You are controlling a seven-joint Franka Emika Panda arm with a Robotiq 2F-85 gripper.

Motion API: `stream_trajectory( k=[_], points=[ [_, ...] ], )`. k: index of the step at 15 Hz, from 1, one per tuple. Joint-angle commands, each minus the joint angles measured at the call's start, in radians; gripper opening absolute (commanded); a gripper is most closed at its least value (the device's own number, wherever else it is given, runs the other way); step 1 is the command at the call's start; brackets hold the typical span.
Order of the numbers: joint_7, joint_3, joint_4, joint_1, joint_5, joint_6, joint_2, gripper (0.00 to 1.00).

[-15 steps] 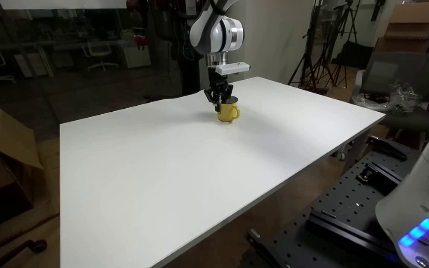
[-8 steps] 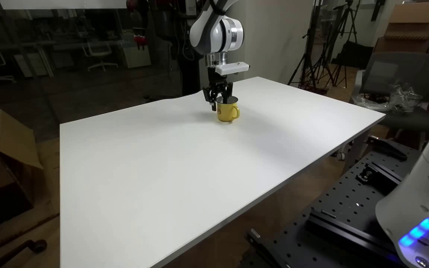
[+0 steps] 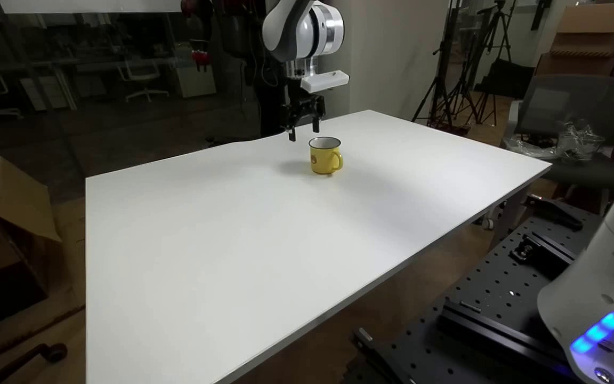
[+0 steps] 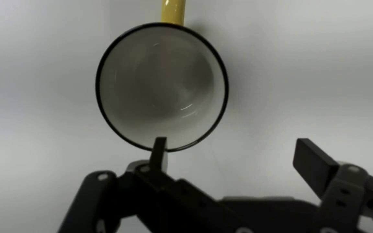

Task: Move the cup backwards

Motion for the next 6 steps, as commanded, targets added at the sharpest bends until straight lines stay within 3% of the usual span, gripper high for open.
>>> stream_trajectory(
  k=[1, 6],
  points=[
    [0.002, 0.005, -0.019, 0.002, -0.005, 0.006, -0.024, 1.0],
    [0.003, 0.007, -0.084, 0.011, -0.005, 0.017, -0.091, 1.0]
  ],
)
